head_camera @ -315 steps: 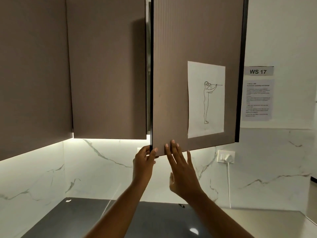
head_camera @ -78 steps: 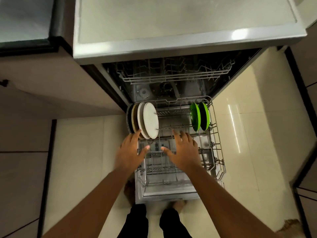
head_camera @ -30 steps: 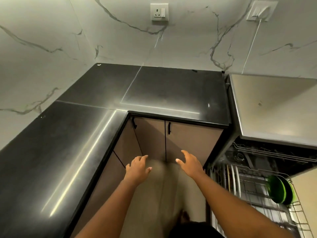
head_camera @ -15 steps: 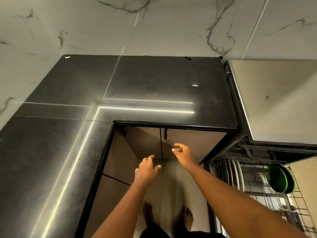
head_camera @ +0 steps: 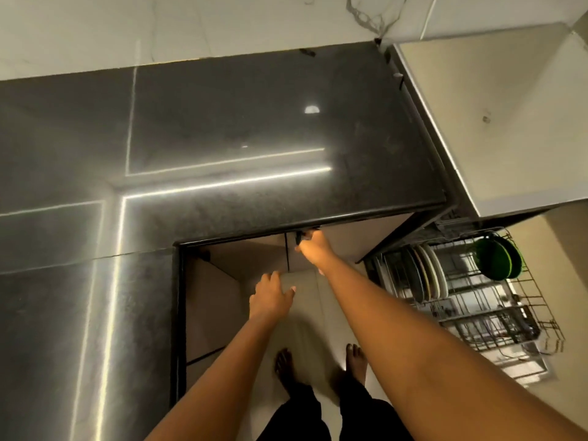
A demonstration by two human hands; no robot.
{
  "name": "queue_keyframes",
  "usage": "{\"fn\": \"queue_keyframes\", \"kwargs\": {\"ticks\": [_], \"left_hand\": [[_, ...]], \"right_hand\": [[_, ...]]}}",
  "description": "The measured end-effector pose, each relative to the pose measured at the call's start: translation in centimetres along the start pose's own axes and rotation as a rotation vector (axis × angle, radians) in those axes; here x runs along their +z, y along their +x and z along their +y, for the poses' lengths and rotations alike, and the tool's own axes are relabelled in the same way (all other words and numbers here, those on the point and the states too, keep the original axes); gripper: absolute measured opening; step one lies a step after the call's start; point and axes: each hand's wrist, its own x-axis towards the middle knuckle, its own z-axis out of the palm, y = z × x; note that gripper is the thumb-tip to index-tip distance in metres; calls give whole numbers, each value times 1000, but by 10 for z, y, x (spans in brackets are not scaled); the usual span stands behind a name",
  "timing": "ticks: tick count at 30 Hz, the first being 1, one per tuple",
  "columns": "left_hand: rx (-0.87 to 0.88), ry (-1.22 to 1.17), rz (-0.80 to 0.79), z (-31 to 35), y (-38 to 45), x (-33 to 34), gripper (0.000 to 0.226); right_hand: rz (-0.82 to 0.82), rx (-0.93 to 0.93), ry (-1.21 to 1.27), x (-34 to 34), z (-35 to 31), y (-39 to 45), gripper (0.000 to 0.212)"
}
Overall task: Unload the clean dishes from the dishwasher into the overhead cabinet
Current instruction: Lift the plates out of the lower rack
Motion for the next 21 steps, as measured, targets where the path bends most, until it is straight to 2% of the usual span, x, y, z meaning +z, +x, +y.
{"fn": "queue_keyframes", "kwargs": {"ticks": [2, 5, 14, 18, 21], "left_hand": [[22, -29, 0, -3, 3, -2, 62], [21, -156, 24, -8, 8, -6, 68], [127, -547, 224, 24, -8, 9, 79], [202, -626, 252, 38, -29, 30, 61], [192, -648, 263, 50, -56, 59, 50]], "right_hand": [[11, 31, 44, 6, 1, 3, 33], [24, 23, 76, 9, 5, 1, 42], [24, -89, -103, 1, 57, -50, 44], [-2, -177, -131, -18, 93, -75, 39], [-45, -212, -130, -37, 120, -93, 38]]}}
